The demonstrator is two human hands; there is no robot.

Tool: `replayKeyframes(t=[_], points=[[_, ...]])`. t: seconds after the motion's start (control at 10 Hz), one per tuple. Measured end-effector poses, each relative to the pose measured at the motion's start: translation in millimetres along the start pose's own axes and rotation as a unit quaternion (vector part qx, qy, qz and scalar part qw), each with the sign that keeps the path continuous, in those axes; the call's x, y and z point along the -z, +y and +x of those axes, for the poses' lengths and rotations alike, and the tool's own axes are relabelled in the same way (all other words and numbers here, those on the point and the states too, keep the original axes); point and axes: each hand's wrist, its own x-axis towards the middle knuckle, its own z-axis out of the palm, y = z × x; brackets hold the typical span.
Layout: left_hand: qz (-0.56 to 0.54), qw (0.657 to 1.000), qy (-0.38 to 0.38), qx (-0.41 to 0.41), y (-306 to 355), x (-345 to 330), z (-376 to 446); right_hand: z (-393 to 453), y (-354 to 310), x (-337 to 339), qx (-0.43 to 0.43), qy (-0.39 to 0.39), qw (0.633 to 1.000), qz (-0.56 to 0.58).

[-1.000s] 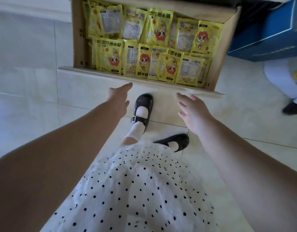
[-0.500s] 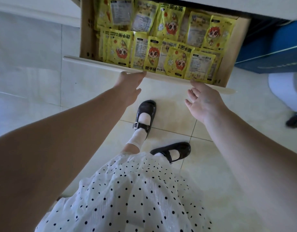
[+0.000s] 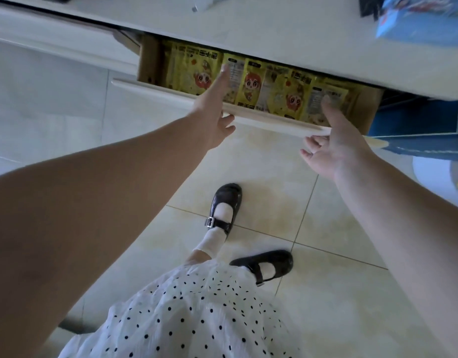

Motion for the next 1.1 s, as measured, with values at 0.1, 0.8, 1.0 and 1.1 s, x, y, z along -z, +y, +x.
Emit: replayKeyframes(t=[0.1, 0.8, 1.0, 1.1], points=[[0.000, 1.000, 0.003, -0.002, 10.4, -7.6, 4.6, 4.2, -15.3, -6.8, -0.001, 0.001, 1.000, -0.012], [-0.018, 0.998, 0.057, -0.023, 52.5, -25.5, 33.2, 26.7, -64.3, -35.7, 0.030, 0.041, 0.995, -0.087], [-0.017, 0.997, 0.071, -0.014, 54.9, -29.9, 5.7, 6.0, -65.9, -33.6, 0.005, -0.005, 0.985, -0.175], [-0.033, 0.999, 0.007, -0.021, 53.7, -40.3, -16.1, -20.2, -65.6, -44.9, -0.016, -0.030, 0.987, -0.155]])
